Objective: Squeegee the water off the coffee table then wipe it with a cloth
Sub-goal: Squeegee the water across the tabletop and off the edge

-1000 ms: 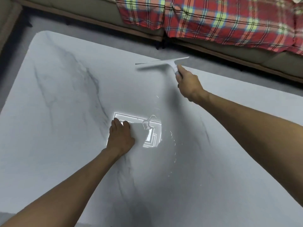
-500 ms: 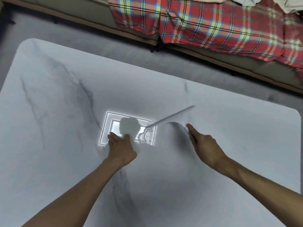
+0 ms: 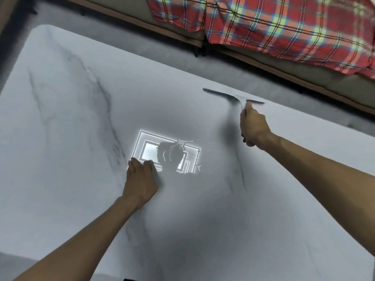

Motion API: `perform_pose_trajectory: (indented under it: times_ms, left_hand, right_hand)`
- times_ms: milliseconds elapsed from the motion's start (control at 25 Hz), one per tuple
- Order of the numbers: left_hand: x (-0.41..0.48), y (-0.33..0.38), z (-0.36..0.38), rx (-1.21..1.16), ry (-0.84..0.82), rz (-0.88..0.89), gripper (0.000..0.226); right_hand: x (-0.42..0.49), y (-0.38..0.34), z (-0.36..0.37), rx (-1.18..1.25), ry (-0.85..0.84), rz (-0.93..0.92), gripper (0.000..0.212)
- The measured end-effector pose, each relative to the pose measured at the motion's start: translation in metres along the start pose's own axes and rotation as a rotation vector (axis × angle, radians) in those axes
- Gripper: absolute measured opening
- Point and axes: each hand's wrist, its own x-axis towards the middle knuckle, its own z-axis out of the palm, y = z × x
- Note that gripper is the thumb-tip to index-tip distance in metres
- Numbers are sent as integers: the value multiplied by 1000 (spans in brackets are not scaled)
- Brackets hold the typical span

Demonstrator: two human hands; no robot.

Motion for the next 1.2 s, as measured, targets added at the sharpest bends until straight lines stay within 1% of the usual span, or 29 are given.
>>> perform_pose_trajectory:
  times_ms: [80,160,240,280,360,440,520,600,680,760,840,880,1000,1080,1200]
  left_hand:
    - [-21,5,16,-11,2,-17,65]
    - [-39,14,31,-2,-14,-22,64]
    - [-48,25,37,-30,-39,-56,59]
    - [-49,29,37,-52,-57,-70,56]
    - [-48,35,34,-95,-86,-89,51]
    - [-46,37,34,-127,-111,-106,52]
    - [-45,39,35,-141,-122,-112,58]
    - [-44,40,34,-155,-95,-127,64]
    - [-42,38,34,-168,-111,-123,67]
    - [-42,35,35,-181,-154,-104,68]
    - [-43,34,34,-196,-154,-104,65]
    - [-45,33,33,-201,-156,-101,63]
    - [-48,27,31,-192,-166,-67,57]
    - [-50,19,33,-170,-161,-32,59]
    - [-53,13,34,-161,-165,-6,61]
  right_hand:
    - [-30,21,11,-55,-62,-30,32]
    - [-70,47,18,-71,-181,-34,42]
    - [-101,66,18,-135,-308,-35,48]
    - [-108,70,16,-169,-342,-47,49]
    - [-103,63,4,-157,-317,-71,48]
    - [-72,38,-9,-75,-198,-103,46]
    - [-29,1,-16,-5,-89,-125,33]
    - [7,-34,-11,-52,-34,-149,13]
    - [19,-57,8,-90,-39,-171,22]
    - [8,-64,35,-115,-70,-228,21]
    - [-20,-55,61,-147,-101,-363,43]
    - [-37,-44,70,-198,-126,-441,48]
    - [-70,4,78,-301,-182,-597,47]
    - [-79,39,65,-394,-213,-607,46]
    - [-88,93,36,-530,-205,-559,47]
